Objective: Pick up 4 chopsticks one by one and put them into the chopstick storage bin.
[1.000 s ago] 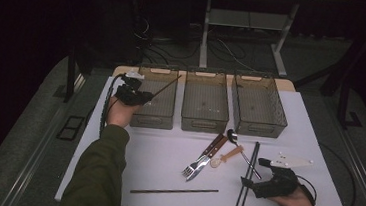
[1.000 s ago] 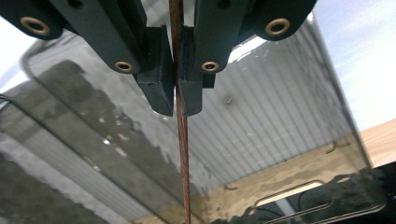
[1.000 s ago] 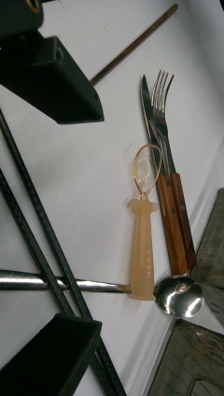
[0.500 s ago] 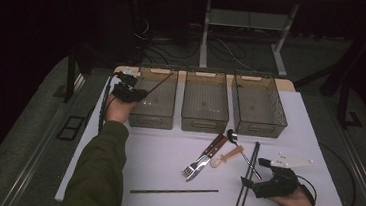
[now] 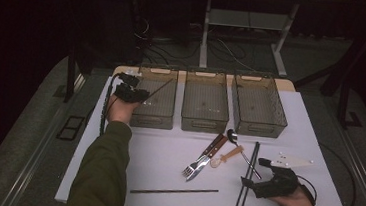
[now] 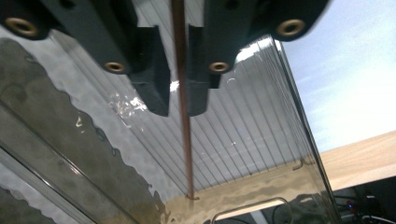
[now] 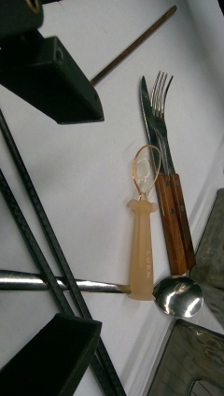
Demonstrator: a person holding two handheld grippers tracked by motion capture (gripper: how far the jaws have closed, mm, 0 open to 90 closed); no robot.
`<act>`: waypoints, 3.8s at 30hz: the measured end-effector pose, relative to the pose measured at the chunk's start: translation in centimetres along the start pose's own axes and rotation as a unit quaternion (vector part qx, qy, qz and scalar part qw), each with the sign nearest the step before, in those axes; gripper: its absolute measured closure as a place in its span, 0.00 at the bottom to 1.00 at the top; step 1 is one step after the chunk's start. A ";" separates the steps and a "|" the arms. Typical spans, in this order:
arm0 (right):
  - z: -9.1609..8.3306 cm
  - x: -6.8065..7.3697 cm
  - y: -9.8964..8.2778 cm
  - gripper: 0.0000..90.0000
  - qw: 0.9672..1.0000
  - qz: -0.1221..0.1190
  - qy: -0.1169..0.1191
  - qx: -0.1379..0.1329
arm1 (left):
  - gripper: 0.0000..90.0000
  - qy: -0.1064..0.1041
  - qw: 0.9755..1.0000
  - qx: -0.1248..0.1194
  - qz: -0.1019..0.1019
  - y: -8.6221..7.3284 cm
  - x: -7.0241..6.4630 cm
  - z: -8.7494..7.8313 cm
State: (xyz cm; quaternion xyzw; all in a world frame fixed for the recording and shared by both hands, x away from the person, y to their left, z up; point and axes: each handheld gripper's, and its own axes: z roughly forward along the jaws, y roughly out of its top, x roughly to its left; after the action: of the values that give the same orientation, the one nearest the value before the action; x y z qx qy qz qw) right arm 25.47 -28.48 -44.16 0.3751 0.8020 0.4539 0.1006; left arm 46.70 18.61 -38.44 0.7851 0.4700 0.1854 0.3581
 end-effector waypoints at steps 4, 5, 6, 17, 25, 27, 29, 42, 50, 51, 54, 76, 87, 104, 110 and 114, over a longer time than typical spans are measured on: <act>0.0 0.0 0.0 0.02 1.000 0.000 0.000 0.000 | 0.80 -0.004 1.000 -0.007 0.010 0.1 -0.3 -0.4; 0.0 0.0 0.0 0.02 1.000 0.000 0.000 0.000 | 0.79 -0.010 1.000 -0.009 0.013 0.2 -0.4 -0.5; 0.0 0.0 0.0 0.02 1.000 -0.001 0.000 -0.001 | 0.77 -0.015 1.000 -0.009 0.016 0.2 -0.5 -0.6; 0.0 0.0 0.0 0.02 1.000 0.001 -0.001 0.001 | 0.56 -0.068 0.995 -0.029 0.064 -0.2 -3.0 -2.8; 0.0 0.0 0.0 0.02 1.000 0.002 -0.001 0.002 | 0.46 -0.105 0.988 -0.036 0.104 -1.3 -5.5 -4.7; 0.0 0.0 0.0 0.02 1.000 0.002 -0.001 0.002 | 0.44 -0.118 0.986 -0.037 0.111 -1.8 -6.1 -5.0; 0.0 0.0 0.0 0.02 1.000 0.001 -0.002 0.004 | 0.42 -0.132 0.984 -0.042 0.115 -2.3 -6.8 -5.2; 0.2 0.0 -0.2 0.02 1.000 -0.001 -0.024 0.001 | 0.37 -0.197 0.969 -0.054 0.141 -5.7 -10.4 -6.5; 0.3 0.0 -0.2 0.02 1.000 -0.008 -0.024 0.009 | 0.35 -0.216 0.962 -0.059 0.157 -8.1 -11.9 -7.3; 0.3 0.0 -0.2 0.02 1.000 -0.007 -0.026 0.009 | 0.35 -0.220 0.960 -0.062 0.159 -8.4 -12.1 -7.3; 0.3 -0.2 -0.1 0.02 1.000 -0.009 -0.030 0.005 | 0.34 -0.231 0.957 -0.059 0.166 -9.2 -12.6 -7.5; 0.4 0.1 -0.2 0.02 0.999 -0.009 -0.031 0.010 | 0.52 -0.292 0.935 -0.019 0.199 -13.9 -14.6 -8.1; 0.5 0.1 -0.2 0.02 0.999 -0.009 -0.032 0.013 | 0.75 -0.313 0.920 0.020 0.234 -14.6 -15.4 -7.6; 0.5 0.1 -0.2 0.02 0.999 -0.011 -0.032 0.018 | 0.90 -0.324 0.906 0.072 0.264 -15.0 -16.1 -7.0; 0.5 0.1 -0.2 0.02 0.999 -0.011 -0.032 0.018 | 0.90 -0.318 0.905 0.080 0.271 -15.1 -16.1 -6.8; 0.5 0.2 -0.2 0.02 0.999 -0.011 -0.032 0.020 | 0.90 -0.317 0.904 0.085 0.274 -15.1 -16.2 -6.8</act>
State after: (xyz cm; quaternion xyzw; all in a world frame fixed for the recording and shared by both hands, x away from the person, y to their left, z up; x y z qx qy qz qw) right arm 25.51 -28.08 -44.62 0.3822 0.8113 0.4246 0.1240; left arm 25.37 11.74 -44.25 0.9277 0.1124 -0.0228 0.3553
